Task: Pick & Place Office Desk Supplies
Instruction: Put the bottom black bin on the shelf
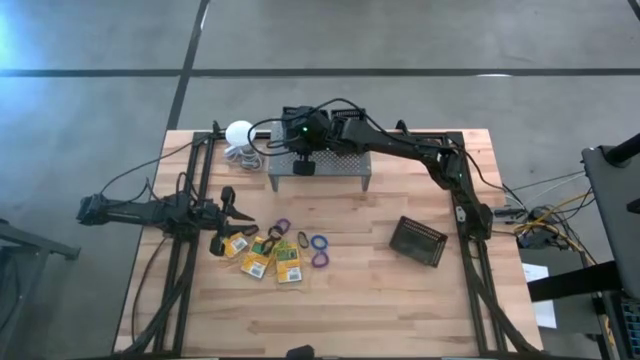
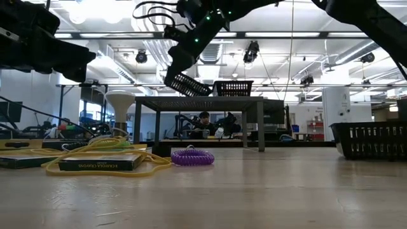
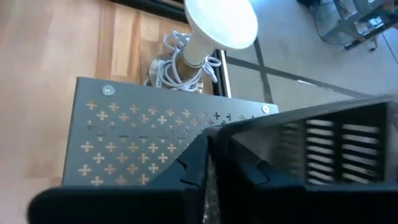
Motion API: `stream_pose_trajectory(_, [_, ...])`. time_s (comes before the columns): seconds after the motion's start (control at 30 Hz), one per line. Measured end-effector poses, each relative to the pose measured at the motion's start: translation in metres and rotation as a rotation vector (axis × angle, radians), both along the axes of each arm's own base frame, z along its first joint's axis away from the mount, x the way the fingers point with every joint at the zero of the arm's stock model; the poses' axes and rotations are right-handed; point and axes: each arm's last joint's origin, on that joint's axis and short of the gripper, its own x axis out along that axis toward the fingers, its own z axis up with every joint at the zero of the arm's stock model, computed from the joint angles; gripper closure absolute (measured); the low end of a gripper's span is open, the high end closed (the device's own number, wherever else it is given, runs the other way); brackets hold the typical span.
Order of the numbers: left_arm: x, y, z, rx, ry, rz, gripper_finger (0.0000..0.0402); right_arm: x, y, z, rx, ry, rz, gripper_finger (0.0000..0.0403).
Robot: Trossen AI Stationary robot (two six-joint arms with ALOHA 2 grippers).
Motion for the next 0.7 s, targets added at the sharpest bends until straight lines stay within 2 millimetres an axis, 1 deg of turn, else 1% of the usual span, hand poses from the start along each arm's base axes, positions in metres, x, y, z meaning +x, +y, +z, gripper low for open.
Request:
stream_pose_trajectory(0.23, [0.000,0.000,0.000,0.000,0.000,0.000,0.0307,-0.001,-0.006,-0.001,0.003,-0.019,-0.022,0.0308])
stream_pose_trajectory(0.4, [0.000,0.000,0.000,0.000,0.000,0.000,0.0307,0.002,-0.012,-0.008,-0.010,-0.074,-0.042,0.0291])
stream_pose_trajectory(0.53, [0.000,0.000,0.000,0.000,0.000,0.000,0.0307,0.002,-0.015,-0.011,-0.019,-0.077,-0.049,0.0281])
stream_pose_trajectory(0.63, [0.000,0.000,0.000,0.000,0.000,0.000,0.0307,0.002,-0.010,-0.005,-0.019,-0.079,-0.039,0.0274])
stream_pose_trajectory(0.7, [0.000,0.000,0.000,0.000,0.000,0.000,0.0307,0.001,-0.003,0.007,-0.019,-0.089,-0.024,0.0271])
